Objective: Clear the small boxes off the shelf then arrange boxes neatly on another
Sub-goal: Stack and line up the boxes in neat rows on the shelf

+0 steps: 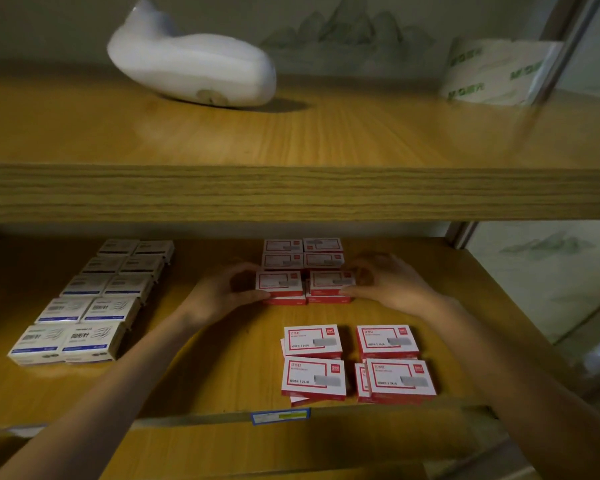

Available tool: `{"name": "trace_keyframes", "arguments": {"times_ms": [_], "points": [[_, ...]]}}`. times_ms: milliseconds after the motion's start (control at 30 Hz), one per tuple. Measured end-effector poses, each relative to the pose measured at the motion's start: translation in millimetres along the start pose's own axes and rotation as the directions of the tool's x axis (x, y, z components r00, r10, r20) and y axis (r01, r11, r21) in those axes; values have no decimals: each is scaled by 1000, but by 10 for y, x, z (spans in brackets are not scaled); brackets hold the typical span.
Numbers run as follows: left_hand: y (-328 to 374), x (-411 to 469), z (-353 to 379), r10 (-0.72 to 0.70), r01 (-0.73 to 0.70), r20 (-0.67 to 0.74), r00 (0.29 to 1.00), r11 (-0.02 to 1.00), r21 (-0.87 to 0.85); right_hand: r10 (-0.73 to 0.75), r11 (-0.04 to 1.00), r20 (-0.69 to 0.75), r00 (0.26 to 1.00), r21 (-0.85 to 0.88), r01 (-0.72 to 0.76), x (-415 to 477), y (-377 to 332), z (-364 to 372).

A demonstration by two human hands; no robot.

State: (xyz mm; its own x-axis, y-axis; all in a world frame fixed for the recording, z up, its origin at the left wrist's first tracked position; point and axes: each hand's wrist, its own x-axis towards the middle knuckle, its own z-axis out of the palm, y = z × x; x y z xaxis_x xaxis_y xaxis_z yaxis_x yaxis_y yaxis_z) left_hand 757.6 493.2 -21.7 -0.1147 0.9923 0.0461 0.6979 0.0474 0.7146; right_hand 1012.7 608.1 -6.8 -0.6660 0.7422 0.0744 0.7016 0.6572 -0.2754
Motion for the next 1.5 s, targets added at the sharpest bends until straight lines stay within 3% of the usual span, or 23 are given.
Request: {"name": "trace_keyframes", "arguments": {"times_ms": [333, 467, 633, 767, 867, 1267, 1500], "points": [[-41, 14, 116, -48, 44, -51, 998, 996, -83, -14, 999, -106, 994, 44, 18, 44, -4, 147], [7, -14, 134, -36, 26, -78, 996, 992, -121, 1, 999, -93, 996, 45, 4, 26, -32, 114], [163, -236, 102, 49, -69, -152, 987, 989, -133, -37, 985, -38, 999, 168, 43, -174, -48, -132], [331, -421, 93, 173, -174, 32, 984, 984, 27, -75, 974, 111, 991, 223, 48, -497, 47, -370], [396, -468, 96, 202, -211, 144, 969, 976, 50, -94, 970, 176, 980, 236, 51, -707, 152, -440], [425, -389, 115, 231, -243, 264, 936, 970, 14, -84, 980, 222, 971, 195, 40, -856, 307, -336], [406, -349, 137, 251, -311, 268, 930, 927, 210, -97, 983, 231, 968, 175, 57, -836, 284, -337]]}}
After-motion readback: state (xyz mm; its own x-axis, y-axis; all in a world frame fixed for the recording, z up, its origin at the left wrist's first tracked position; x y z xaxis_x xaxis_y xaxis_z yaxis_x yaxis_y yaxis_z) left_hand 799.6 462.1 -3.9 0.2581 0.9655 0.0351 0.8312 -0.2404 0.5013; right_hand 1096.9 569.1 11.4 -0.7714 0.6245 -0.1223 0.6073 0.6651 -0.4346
